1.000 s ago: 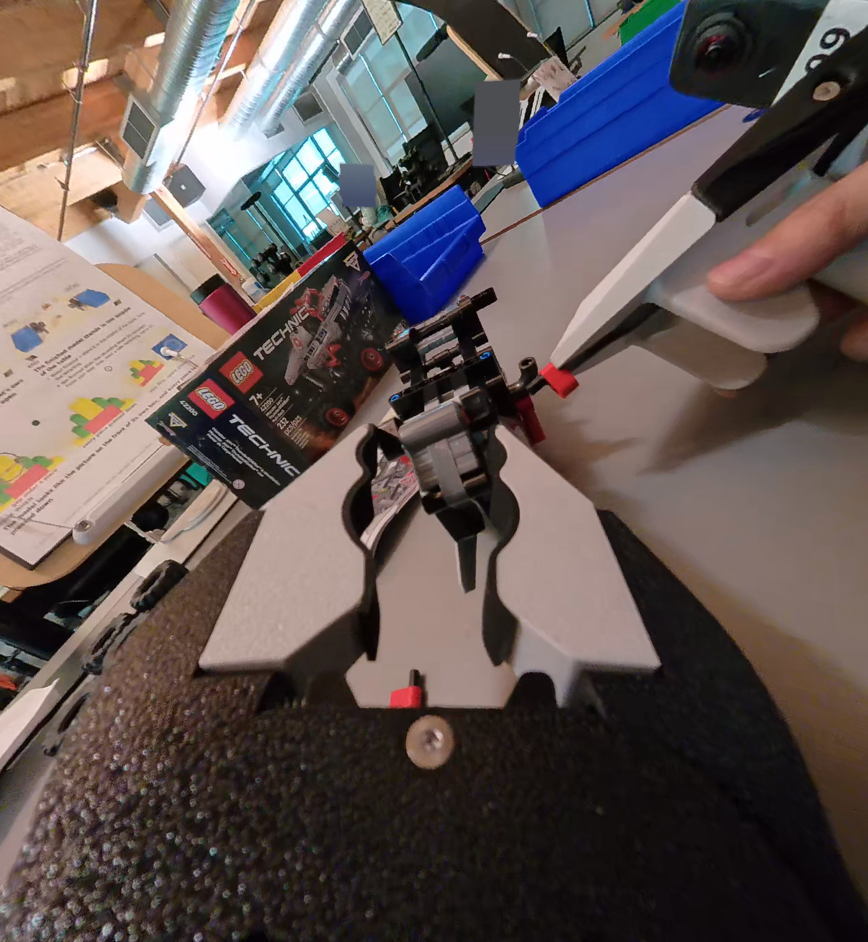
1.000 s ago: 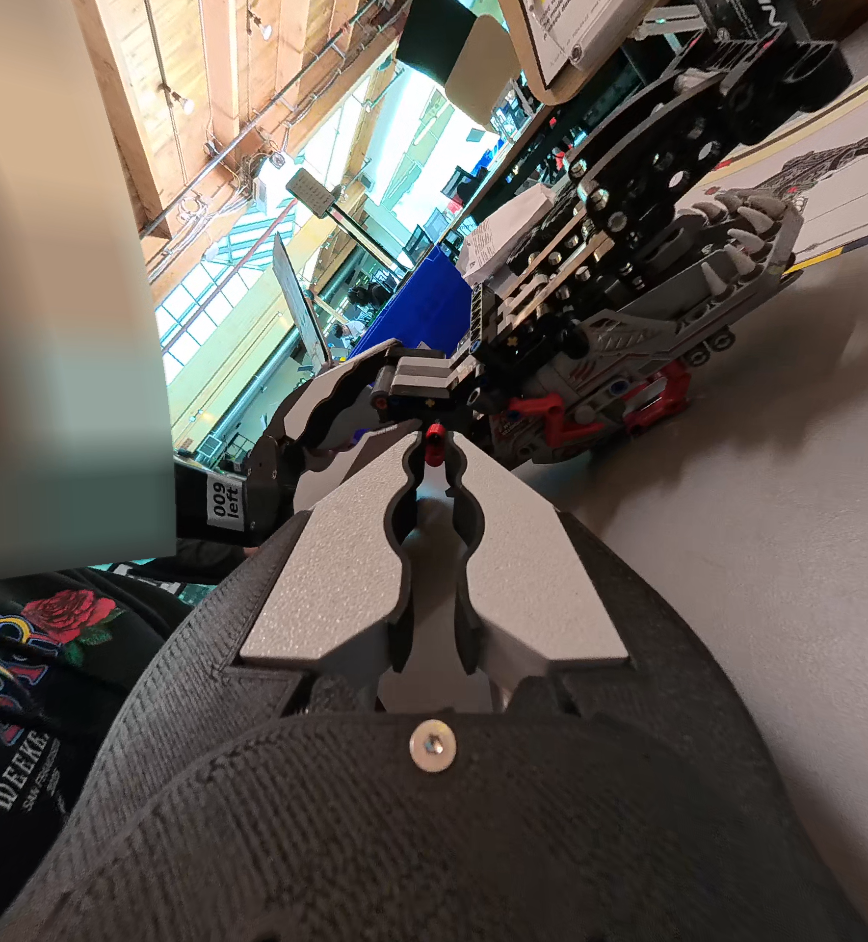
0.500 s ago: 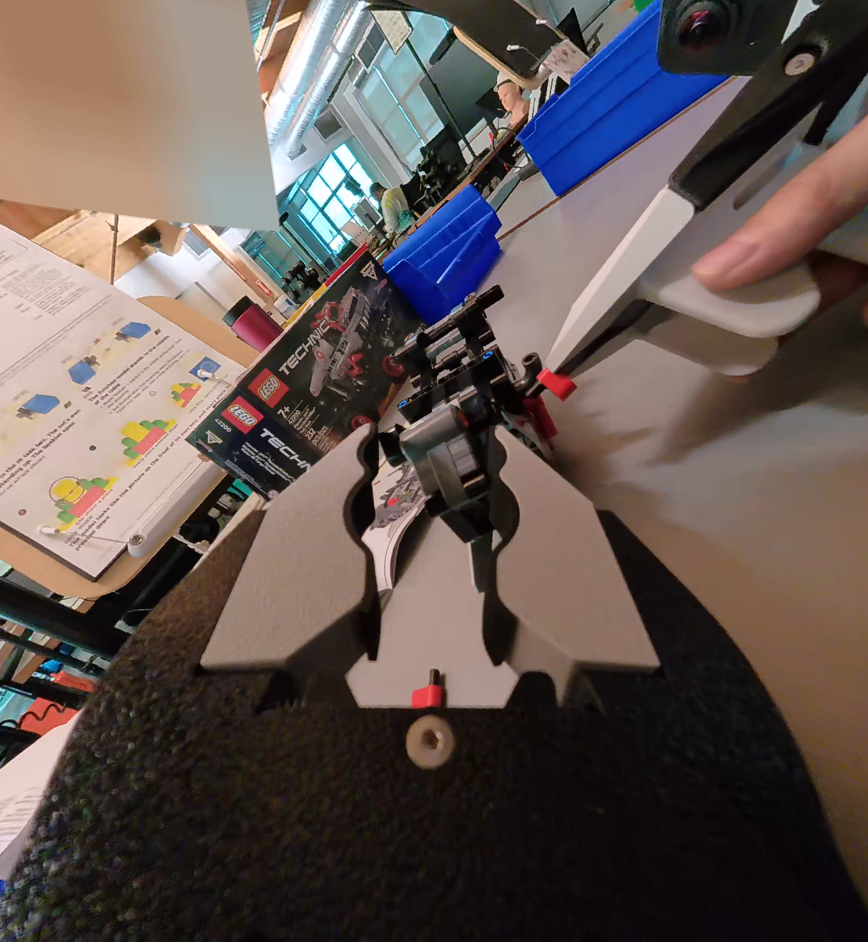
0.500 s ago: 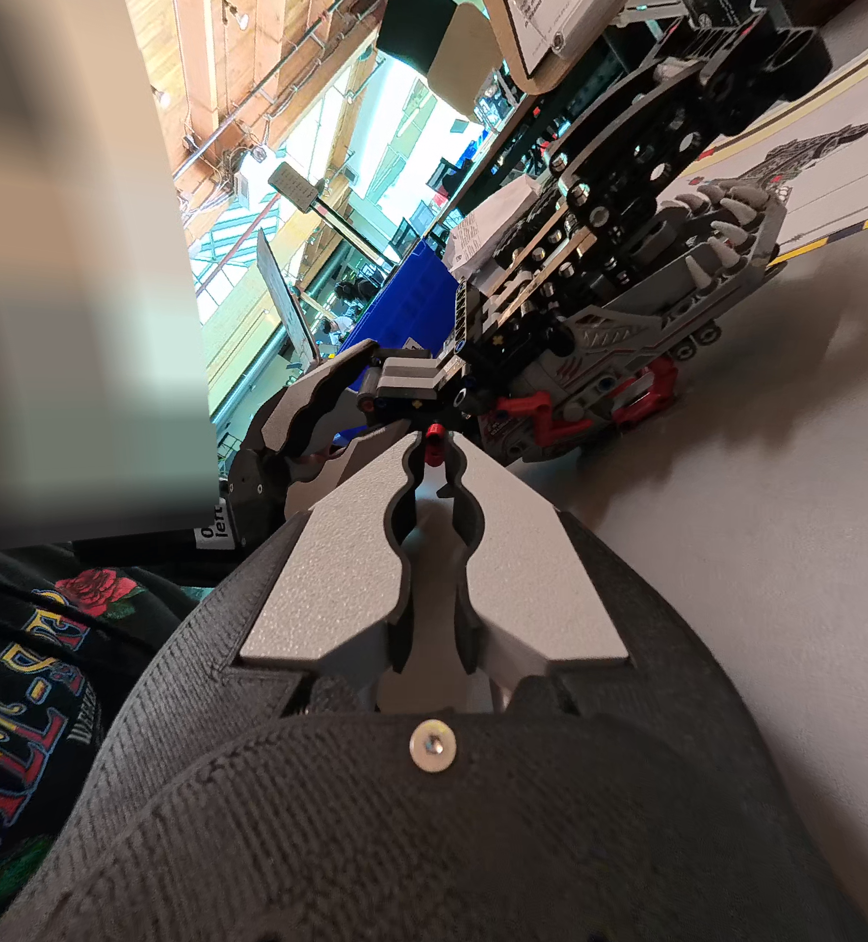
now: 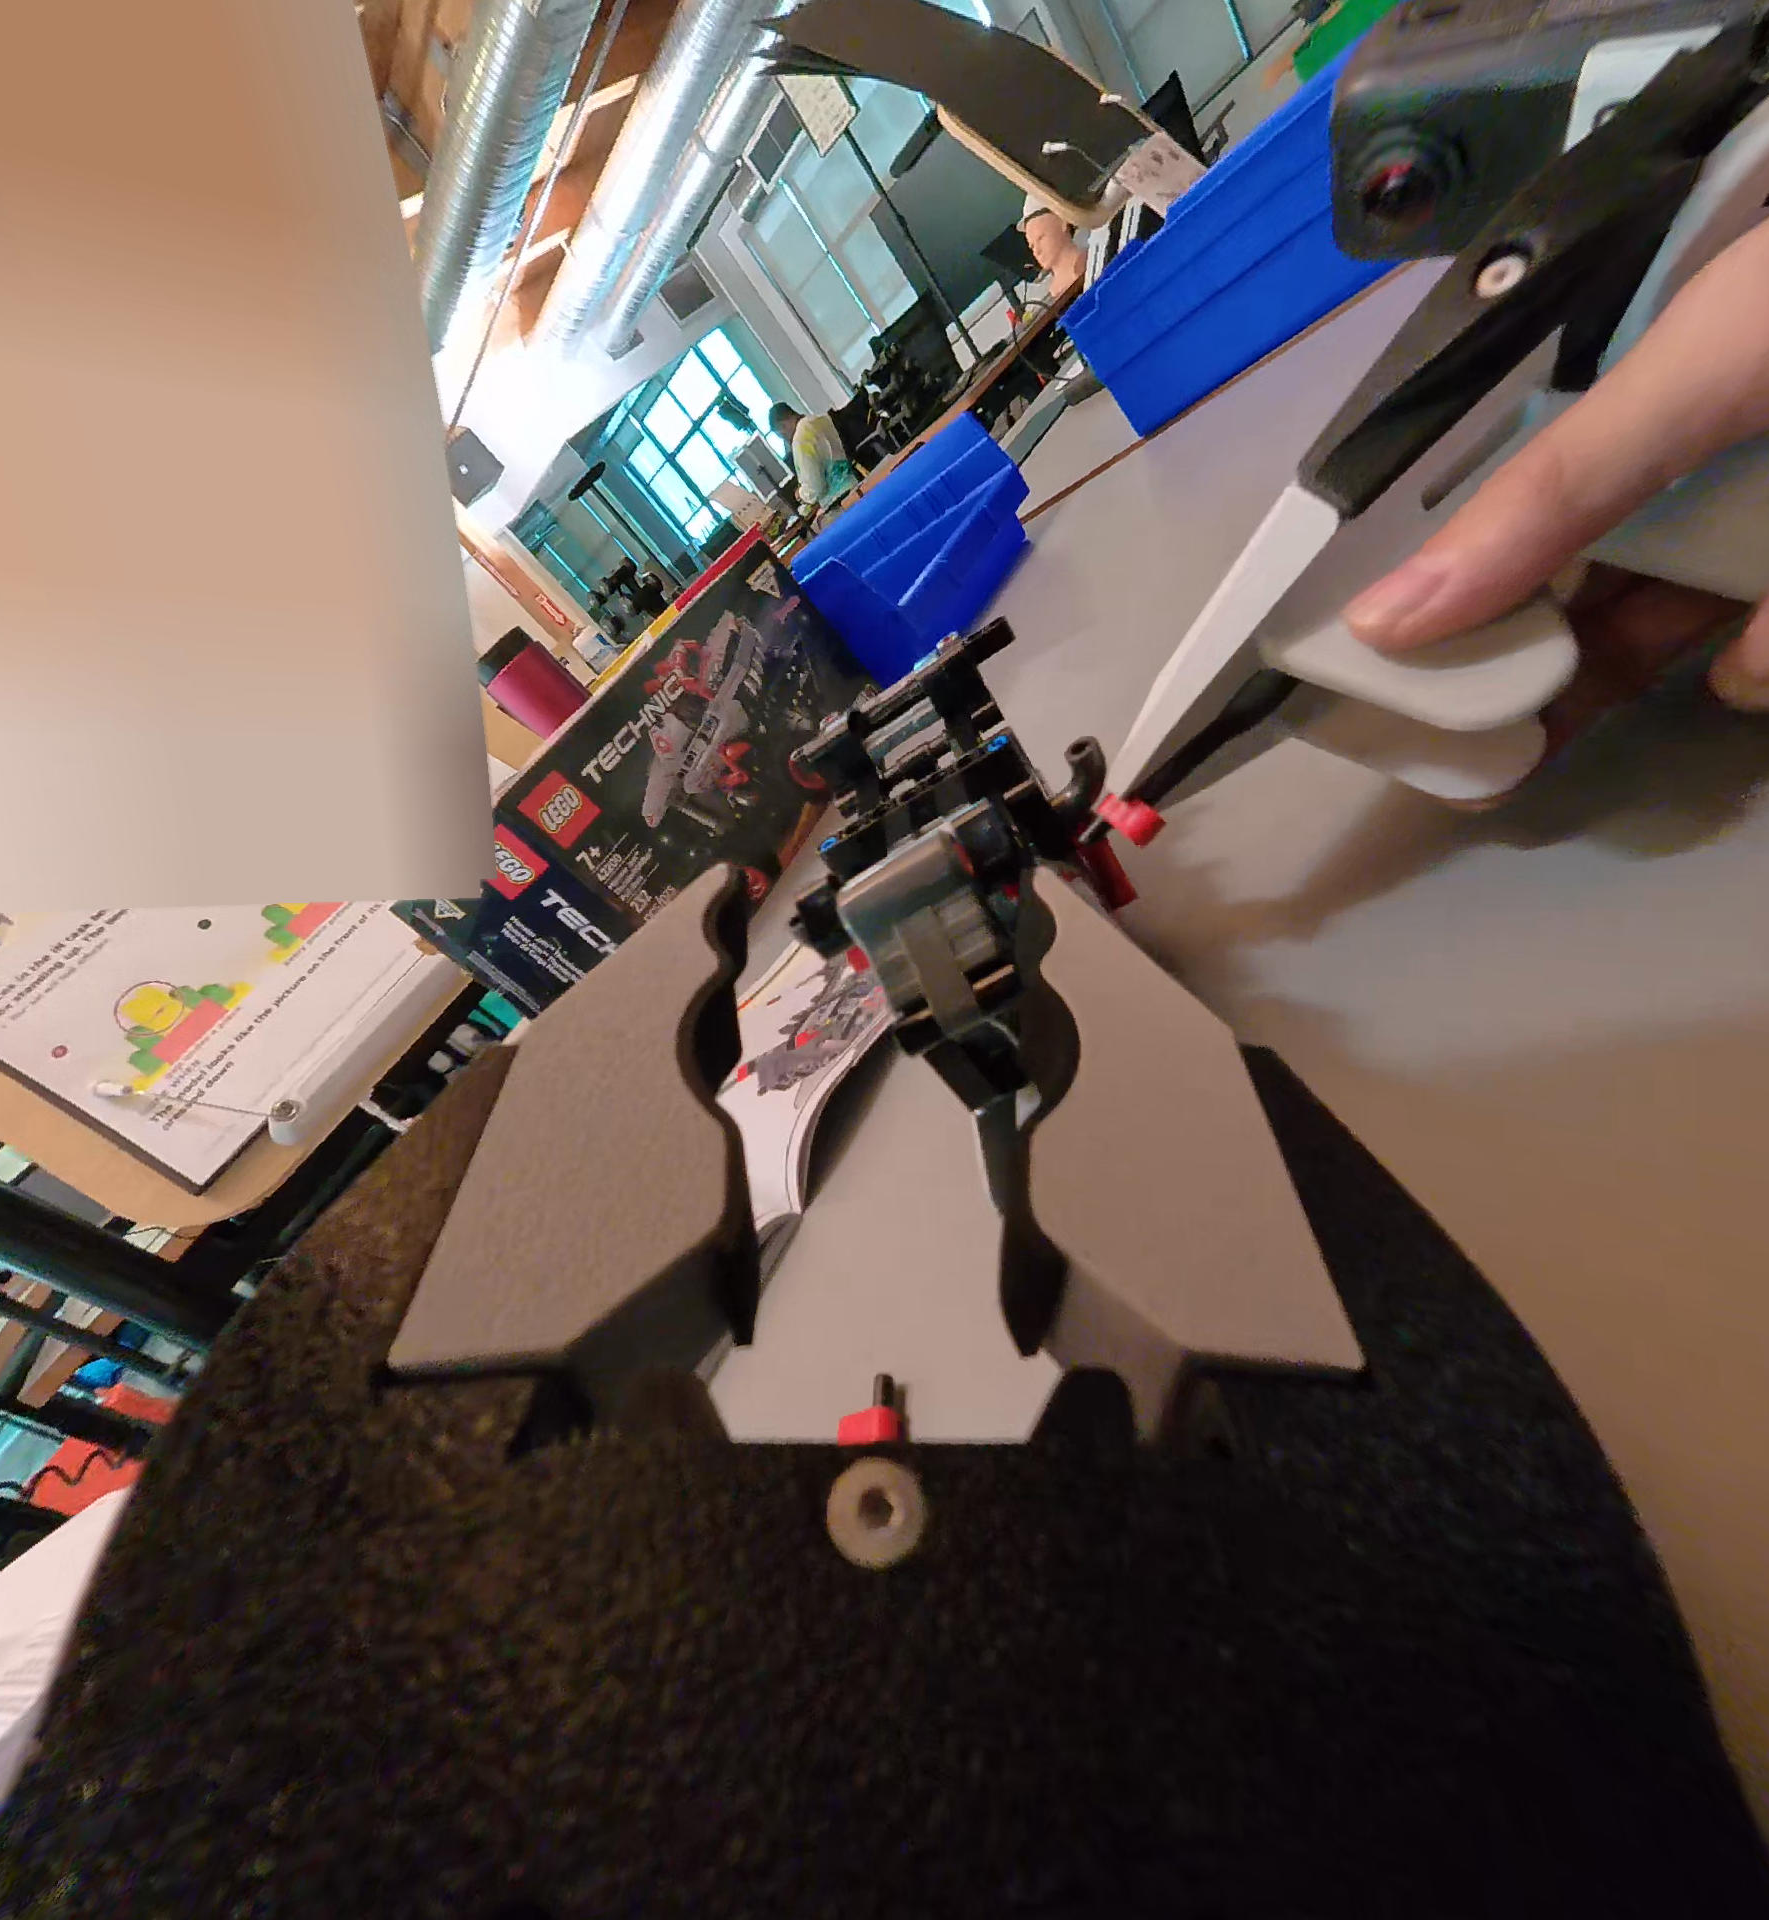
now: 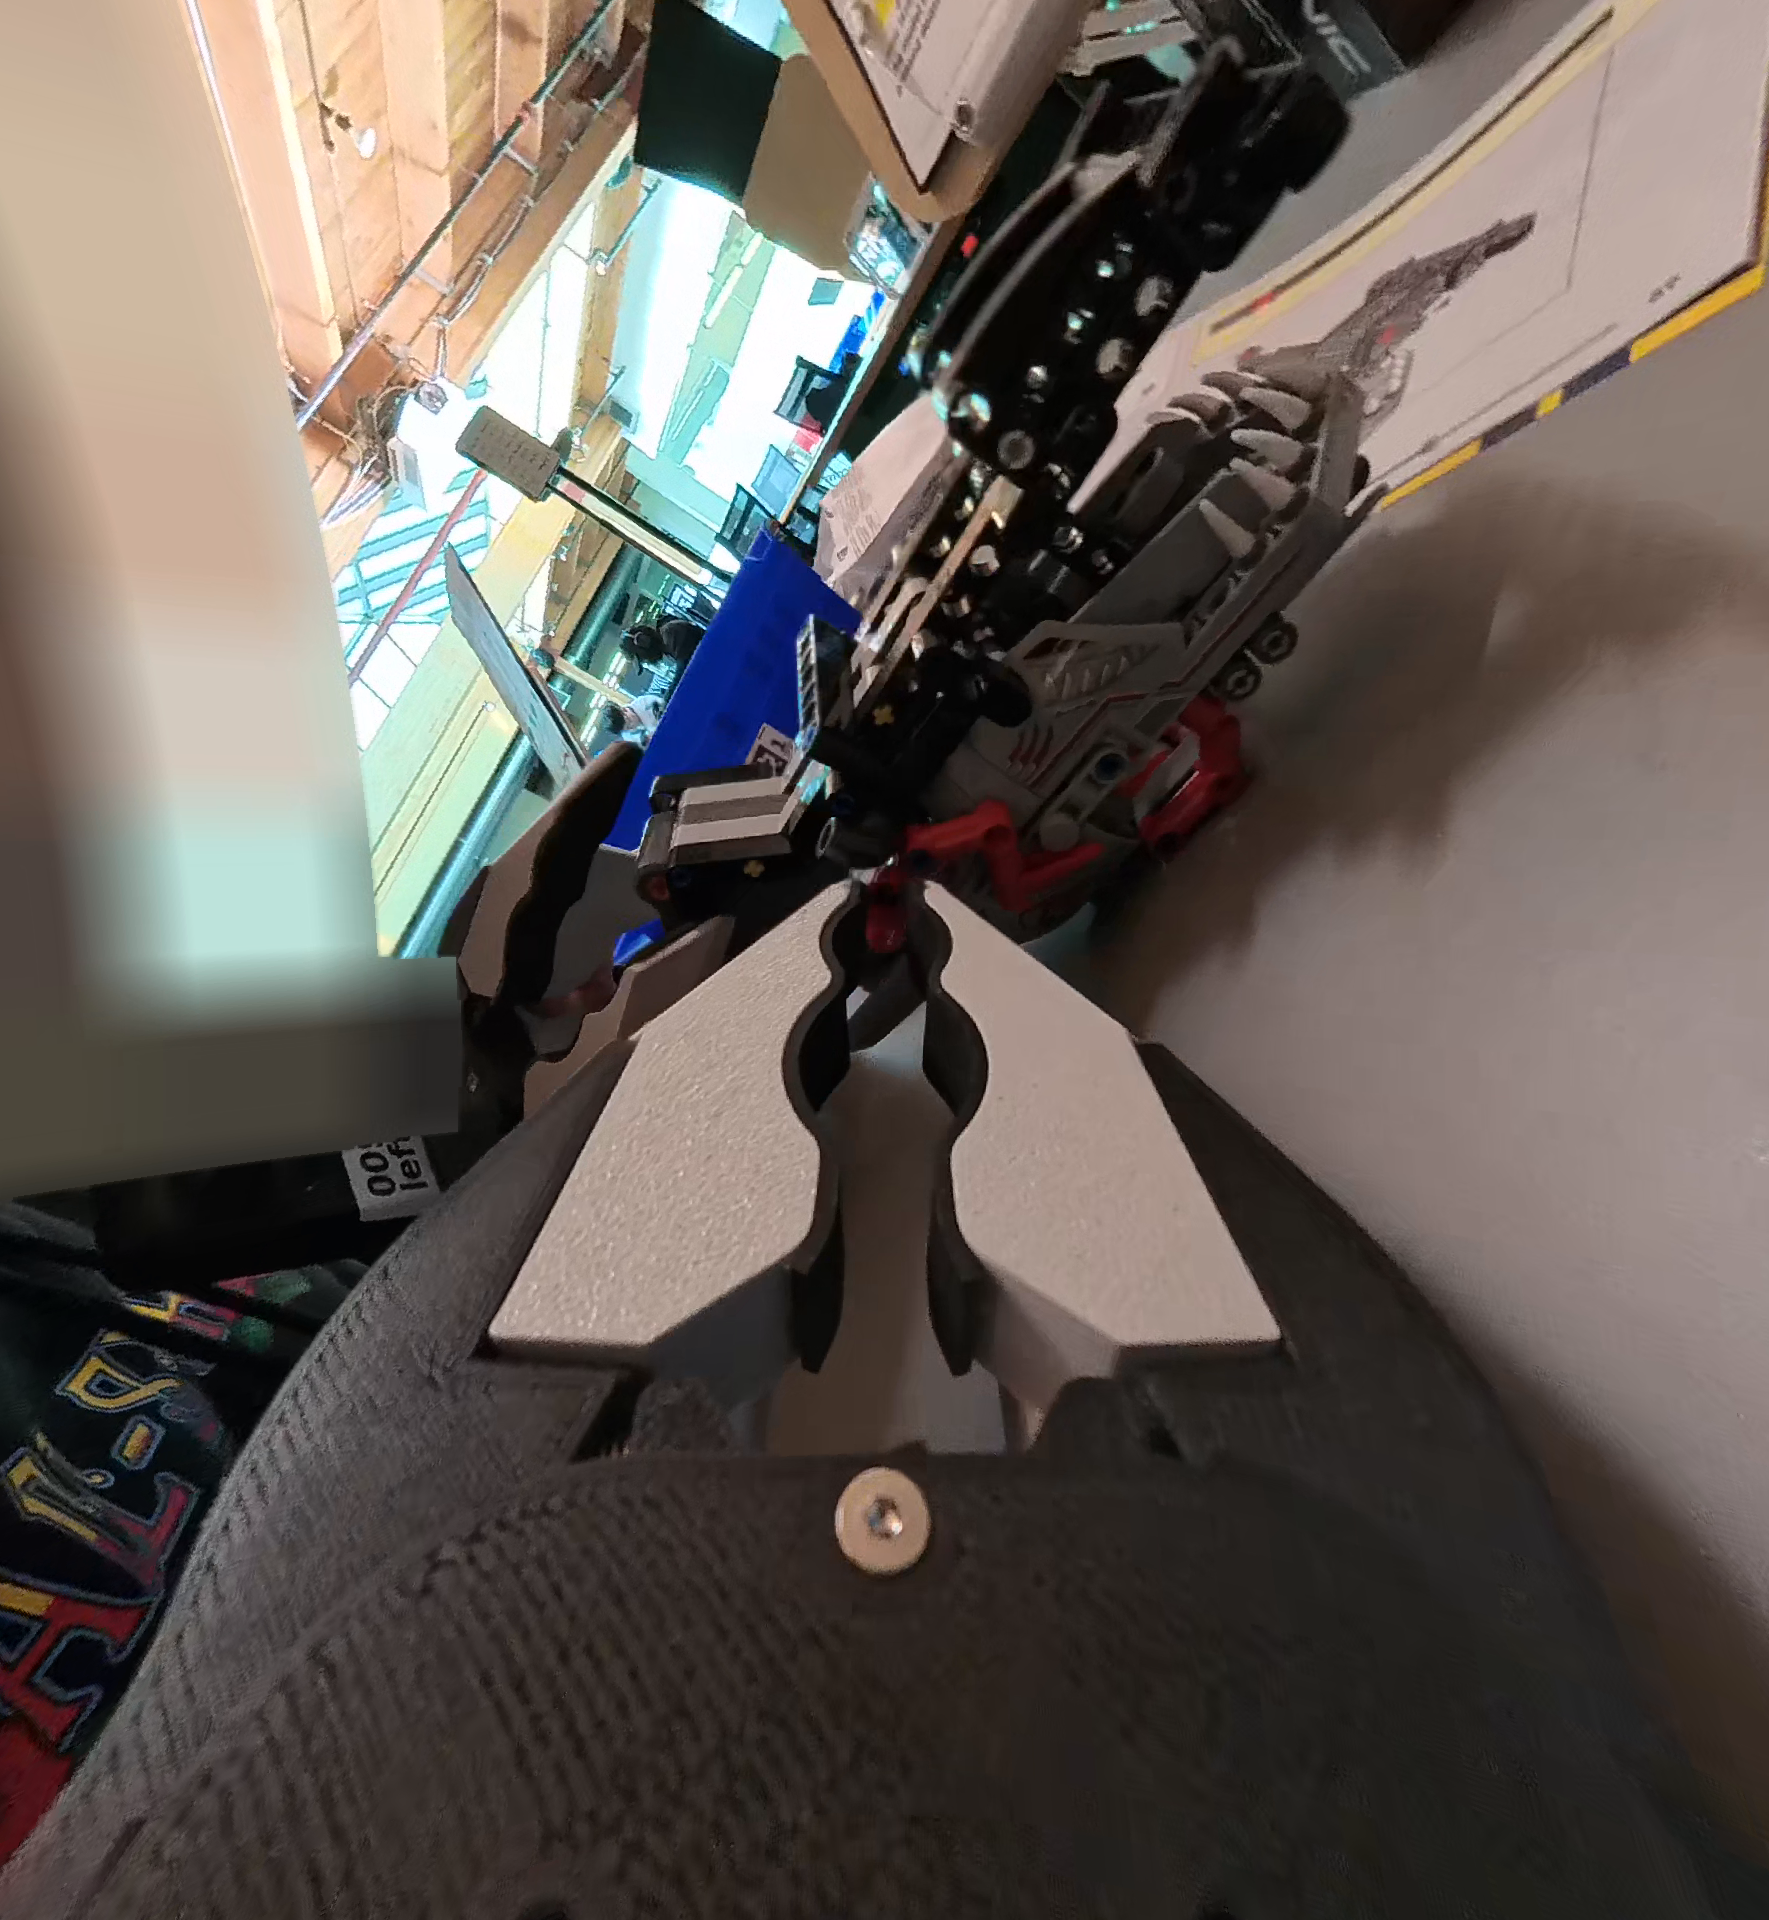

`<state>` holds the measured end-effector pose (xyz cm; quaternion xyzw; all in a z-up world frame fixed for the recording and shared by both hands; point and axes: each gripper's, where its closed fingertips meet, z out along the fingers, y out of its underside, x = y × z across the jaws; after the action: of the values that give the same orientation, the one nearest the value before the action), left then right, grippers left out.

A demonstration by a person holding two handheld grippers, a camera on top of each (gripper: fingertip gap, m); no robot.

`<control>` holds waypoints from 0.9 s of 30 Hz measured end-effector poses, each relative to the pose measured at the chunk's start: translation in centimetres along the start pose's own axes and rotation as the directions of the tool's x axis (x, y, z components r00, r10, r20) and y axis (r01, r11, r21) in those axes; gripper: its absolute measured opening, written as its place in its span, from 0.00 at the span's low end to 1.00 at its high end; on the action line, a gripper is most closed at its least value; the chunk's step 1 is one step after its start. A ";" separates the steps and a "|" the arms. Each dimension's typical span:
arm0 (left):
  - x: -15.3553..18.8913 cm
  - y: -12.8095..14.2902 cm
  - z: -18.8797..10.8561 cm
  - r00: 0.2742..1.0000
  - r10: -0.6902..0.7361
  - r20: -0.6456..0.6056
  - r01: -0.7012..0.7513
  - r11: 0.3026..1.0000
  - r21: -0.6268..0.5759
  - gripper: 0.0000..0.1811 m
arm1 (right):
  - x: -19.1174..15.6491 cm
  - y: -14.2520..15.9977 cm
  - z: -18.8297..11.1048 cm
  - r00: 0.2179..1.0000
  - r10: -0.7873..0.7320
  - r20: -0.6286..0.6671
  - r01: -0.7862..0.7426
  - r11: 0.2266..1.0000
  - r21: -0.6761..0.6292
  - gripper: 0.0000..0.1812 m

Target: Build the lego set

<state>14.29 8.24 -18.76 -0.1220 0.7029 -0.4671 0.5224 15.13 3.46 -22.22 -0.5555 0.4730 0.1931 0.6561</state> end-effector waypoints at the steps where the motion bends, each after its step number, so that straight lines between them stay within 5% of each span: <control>1: -0.1 -0.1 -0.1 1.000 -0.006 0.005 0.006 1.000 0.008 0.28 | 0.2 0.1 0.1 1.000 0.014 -0.004 -0.014 1.000 -0.010 0.04; 14: -1.7 -0.1 -0.6 0.987 -0.158 0.019 0.158 0.987 0.021 0.32 | 1.5 0.2 0.1 0.988 0.148 -0.035 -0.149 0.988 -0.030 0.04; 27: -3.0 -2.5 0.4 0.983 -0.179 -0.047 0.181 0.982 0.048 0.30 | 0.7 -1.4 -0.9 0.998 0.055 -0.010 -0.053 0.993 0.106 0.03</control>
<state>15.15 8.69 -14.93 -0.1617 0.6875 -0.5328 0.4661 16.19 1.98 -21.91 -0.5082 0.5015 0.1820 0.6761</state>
